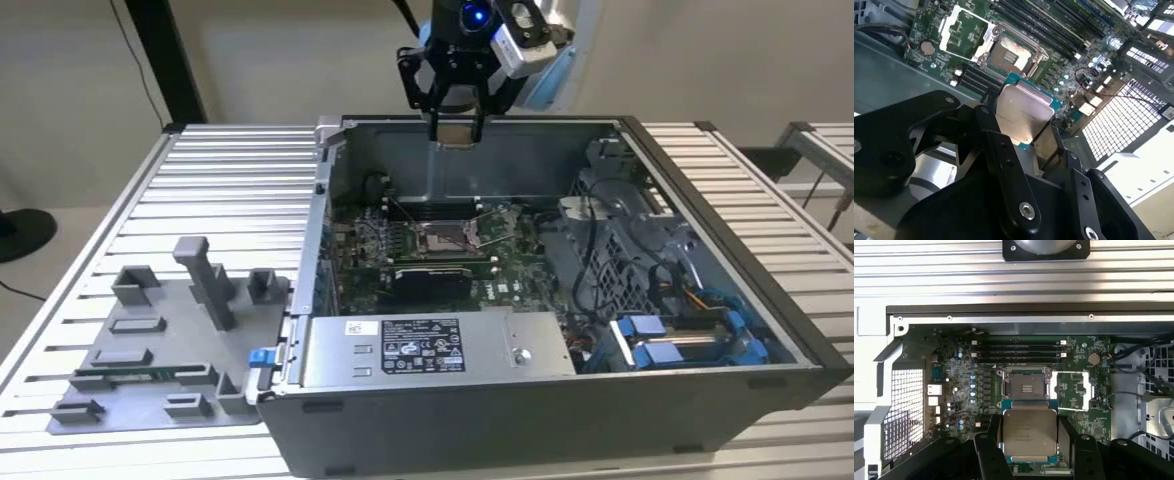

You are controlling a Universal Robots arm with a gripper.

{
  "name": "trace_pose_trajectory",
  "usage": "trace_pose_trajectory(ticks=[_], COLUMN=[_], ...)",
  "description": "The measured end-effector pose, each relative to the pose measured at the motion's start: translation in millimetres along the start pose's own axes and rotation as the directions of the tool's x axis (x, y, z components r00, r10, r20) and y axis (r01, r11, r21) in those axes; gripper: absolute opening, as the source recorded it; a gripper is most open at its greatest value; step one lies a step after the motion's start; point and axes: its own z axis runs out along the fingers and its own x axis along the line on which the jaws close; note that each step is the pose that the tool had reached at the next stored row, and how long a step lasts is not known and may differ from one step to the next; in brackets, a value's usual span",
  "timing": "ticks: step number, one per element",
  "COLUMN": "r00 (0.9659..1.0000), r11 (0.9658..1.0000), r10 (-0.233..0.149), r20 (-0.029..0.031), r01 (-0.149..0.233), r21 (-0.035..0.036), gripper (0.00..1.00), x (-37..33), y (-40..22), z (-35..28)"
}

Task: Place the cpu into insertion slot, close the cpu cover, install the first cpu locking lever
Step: 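Place the cpu into insertion slot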

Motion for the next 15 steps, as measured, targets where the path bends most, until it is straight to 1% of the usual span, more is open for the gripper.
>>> trace_pose_trajectory(ticks=[3,7,10,15], r00=[0.9998,0.9983,0.9958,0.9899], r11=[0.9998,0.9983,0.9958,0.9899], r10=[0.018,0.059,0.092,0.141], r20=[0.0012,0.0048,0.0077,0.0120], r01=[-0.018,-0.059,-0.092,-0.141], r21=[-0.0003,-0.0012,-0.0022,-0.0036], gripper=[0.00,0.00,0.00,0.00], x=[0.0,0.0,0.0,0.0], y=[0.0,0.0,0.0,-0.1], z=[-0.1,0.0,0.0,0.0])
